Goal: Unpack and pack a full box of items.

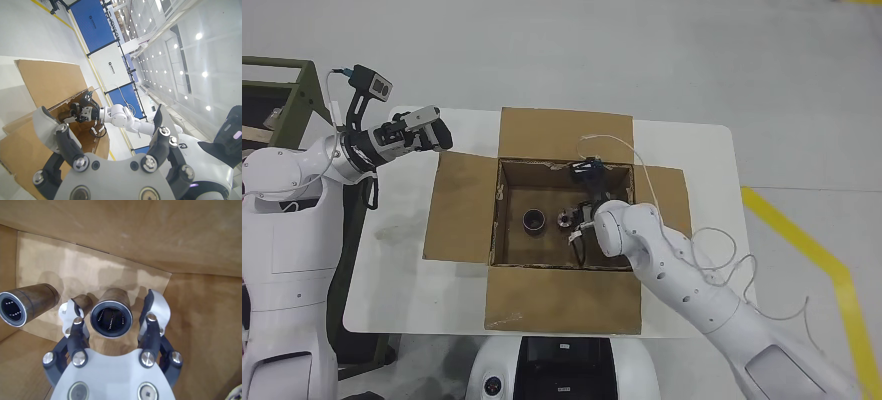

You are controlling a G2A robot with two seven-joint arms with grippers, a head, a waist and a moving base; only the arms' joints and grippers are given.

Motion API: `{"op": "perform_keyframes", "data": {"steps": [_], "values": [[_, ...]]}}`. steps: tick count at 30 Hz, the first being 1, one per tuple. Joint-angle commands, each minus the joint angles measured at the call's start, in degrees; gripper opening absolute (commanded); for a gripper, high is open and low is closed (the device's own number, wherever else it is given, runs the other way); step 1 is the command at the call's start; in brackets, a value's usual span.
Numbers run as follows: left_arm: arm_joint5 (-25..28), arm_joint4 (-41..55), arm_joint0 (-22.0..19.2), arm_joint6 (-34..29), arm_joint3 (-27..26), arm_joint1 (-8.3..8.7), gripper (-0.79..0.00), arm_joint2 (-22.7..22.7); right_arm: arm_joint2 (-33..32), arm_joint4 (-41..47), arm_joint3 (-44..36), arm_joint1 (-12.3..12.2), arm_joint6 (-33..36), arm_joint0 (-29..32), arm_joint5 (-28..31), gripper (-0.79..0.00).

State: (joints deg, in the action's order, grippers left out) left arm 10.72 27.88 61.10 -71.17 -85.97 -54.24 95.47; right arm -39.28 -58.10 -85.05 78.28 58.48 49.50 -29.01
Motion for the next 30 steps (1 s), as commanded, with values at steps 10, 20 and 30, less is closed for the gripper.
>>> {"op": "perform_keyframes", "data": {"steps": [10, 20, 30], "values": [[0.0, 0.0, 0.0, 0.0, 0.0, 0.0, 0.0, 0.0, -1.72, -1.54, -1.76, 0.47, 1.09, 1.06, 0.01, -0.459], [0.0, 0.0, 0.0, 0.0, 0.0, 0.0, 0.0, 0.0, -3.31, -3.37, -3.57, 0.72, 2.0, 2.33, 0.73, -0.785], [0.0, 0.0, 0.0, 0.0, 0.0, 0.0, 0.0, 0.0, -5.08, -6.6, -9.1, 0.55, 3.98, 4.52, 2.03, -0.785]]}}
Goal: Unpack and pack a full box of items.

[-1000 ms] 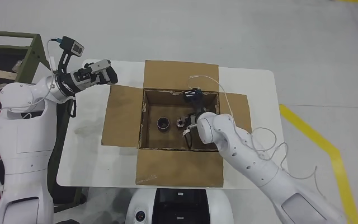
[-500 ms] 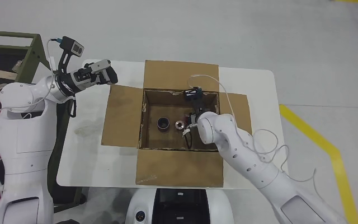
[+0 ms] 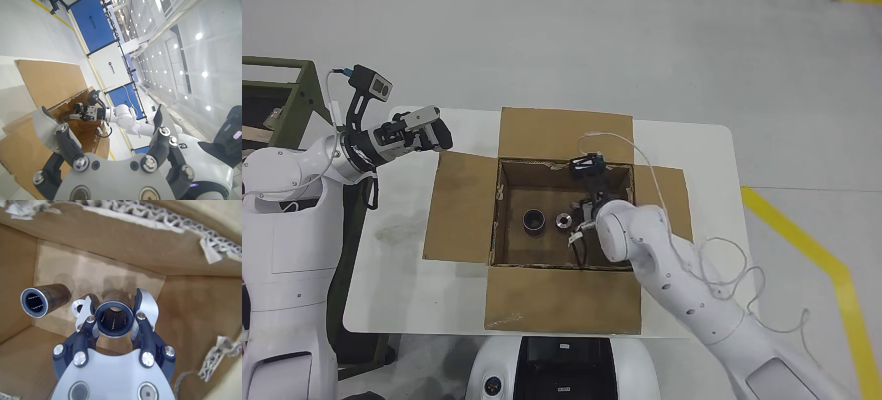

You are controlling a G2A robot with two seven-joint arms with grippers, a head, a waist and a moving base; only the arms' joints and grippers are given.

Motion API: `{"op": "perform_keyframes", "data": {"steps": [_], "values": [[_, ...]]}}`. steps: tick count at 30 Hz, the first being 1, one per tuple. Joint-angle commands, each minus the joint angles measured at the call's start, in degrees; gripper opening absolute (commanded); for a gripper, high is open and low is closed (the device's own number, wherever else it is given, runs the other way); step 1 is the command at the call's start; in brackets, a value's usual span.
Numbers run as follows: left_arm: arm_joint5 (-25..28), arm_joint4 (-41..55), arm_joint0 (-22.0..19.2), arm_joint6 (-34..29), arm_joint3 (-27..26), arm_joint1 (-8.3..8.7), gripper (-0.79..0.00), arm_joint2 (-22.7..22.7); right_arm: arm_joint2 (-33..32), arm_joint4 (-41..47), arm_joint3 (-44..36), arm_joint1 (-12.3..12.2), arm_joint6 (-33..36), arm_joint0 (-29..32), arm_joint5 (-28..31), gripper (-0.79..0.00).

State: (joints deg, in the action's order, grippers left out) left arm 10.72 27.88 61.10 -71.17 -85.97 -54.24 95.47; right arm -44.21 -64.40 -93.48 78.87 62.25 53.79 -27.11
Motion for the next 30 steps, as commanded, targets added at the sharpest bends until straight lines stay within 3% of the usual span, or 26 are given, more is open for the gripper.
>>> {"op": "perform_keyframes", "data": {"steps": [1, 16, 30], "values": [[0.0, 0.0, 0.0, 0.0, 0.0, 0.0, 0.0, 0.0, -0.34, -0.72, -1.48, -0.08, 0.57, 0.54, 0.31, -0.785], [0.0, 0.0, 0.0, 0.0, 0.0, 0.0, 0.0, 0.0, -4.4, -5.02, -13.19, -0.91, 4.1, 5.42, 4.98, -0.785], [0.0, 0.0, 0.0, 0.0, 0.0, 0.0, 0.0, 0.0, -5.74, -6.49, -14.91, -0.9, 5.13, 6.77, 6.45, -0.785]]}}
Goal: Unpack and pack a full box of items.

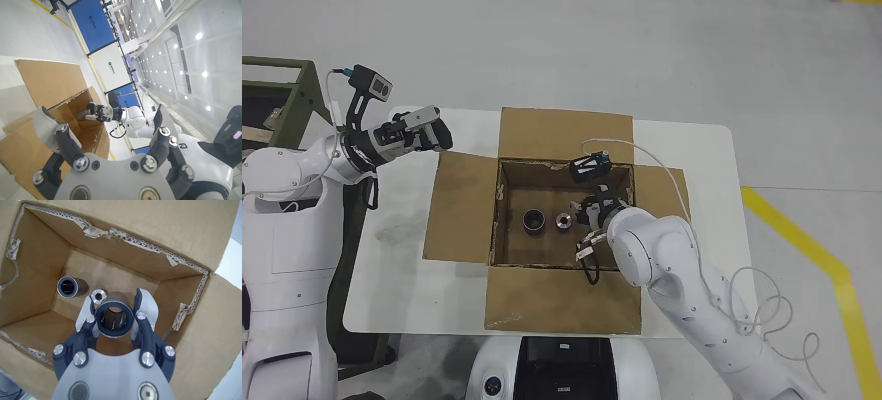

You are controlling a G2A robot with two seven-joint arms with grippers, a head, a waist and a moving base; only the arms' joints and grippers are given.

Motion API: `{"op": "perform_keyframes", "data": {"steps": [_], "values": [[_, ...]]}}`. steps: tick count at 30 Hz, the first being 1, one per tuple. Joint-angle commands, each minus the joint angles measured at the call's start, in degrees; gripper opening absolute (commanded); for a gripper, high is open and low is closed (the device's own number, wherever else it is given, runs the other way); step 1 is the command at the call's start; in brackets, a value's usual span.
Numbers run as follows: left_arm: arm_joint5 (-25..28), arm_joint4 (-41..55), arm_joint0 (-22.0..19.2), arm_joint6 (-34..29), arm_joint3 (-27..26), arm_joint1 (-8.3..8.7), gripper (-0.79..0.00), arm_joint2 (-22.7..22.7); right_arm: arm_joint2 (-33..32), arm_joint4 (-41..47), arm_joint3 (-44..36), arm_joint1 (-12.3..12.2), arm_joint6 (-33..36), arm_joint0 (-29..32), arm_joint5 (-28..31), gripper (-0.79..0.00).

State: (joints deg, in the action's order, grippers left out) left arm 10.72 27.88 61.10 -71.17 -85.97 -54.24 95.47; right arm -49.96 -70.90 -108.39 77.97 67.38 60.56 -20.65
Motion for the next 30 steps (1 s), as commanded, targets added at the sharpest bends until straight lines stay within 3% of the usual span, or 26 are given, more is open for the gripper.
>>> {"op": "perform_keyframes", "data": {"steps": [1, 19, 30], "values": [[0.0, 0.0, 0.0, 0.0, 0.0, 0.0, 0.0, 0.0, 0.0, 0.01, 0.0, 0.0, -0.01, 0.0, 0.0, -0.785], [0.0, 0.0, 0.0, 0.0, 0.0, 0.0, 0.0, 0.0, -0.56, 0.59, -0.25, -0.04, -1.6, 1.09, 0.51, -0.785], [0.0, 0.0, 0.0, 0.0, 0.0, 0.0, 0.0, 0.0, -5.28, 0.21, -9.44, -0.27, 6.19, 2.08, -0.35, -0.785]]}}
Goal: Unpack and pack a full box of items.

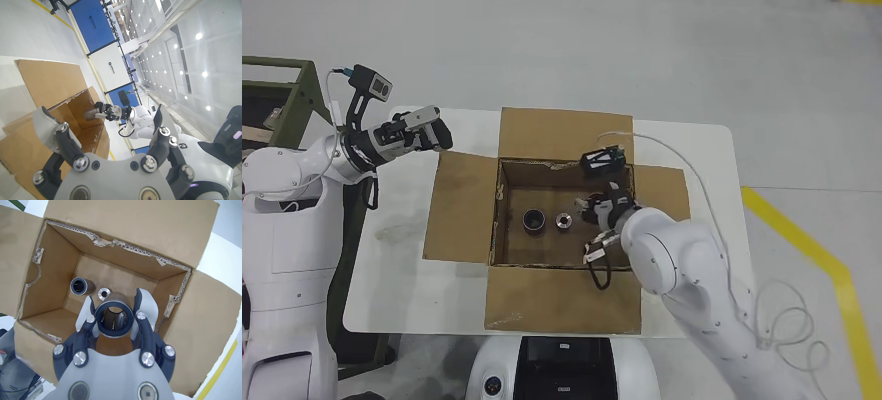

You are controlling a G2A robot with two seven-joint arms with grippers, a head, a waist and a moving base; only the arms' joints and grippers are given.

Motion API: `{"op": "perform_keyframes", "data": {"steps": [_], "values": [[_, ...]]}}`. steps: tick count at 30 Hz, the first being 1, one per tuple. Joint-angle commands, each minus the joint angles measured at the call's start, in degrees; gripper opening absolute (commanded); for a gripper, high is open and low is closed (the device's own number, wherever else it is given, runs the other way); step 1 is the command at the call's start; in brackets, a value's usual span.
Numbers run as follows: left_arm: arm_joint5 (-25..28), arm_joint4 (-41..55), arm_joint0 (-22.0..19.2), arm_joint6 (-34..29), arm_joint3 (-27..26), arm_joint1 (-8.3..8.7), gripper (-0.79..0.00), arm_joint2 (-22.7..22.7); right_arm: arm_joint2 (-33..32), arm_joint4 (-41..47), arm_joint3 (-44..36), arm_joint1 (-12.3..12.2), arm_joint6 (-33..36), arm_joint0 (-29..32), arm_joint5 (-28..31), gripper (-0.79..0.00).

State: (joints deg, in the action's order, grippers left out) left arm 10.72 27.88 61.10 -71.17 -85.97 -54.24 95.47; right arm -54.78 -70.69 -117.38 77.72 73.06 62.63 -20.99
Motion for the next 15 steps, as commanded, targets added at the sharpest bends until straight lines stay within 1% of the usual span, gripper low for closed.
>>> {"op": "perform_keyframes", "data": {"steps": [1, 6, 10, 15], "values": [[0.0, 0.0, 0.0, 0.0, 0.0, 0.0, 0.0, 0.0, -1.07, 0.05, -1.0, -0.06, 1.09, 0.02, 0.07, -0.785], [0.0, 0.0, 0.0, 0.0, 0.0, 0.0, 0.0, 0.0, -4.86, 0.6, -4.42, -0.35, 3.89, 0.36, 0.68, -0.785], [0.0, 0.0, 0.0, 0.0, 0.0, 0.0, 0.0, 0.0, -9.37, 0.78, -7.3, -0.74, 5.47, 1.18, 0.82, -0.785], [0.0, 0.0, 0.0, 0.0, 0.0, 0.0, 0.0, 0.0, -14.29, -0.42, -8.62, -1.23, 6.21, 2.39, 1.49, -0.785]]}}
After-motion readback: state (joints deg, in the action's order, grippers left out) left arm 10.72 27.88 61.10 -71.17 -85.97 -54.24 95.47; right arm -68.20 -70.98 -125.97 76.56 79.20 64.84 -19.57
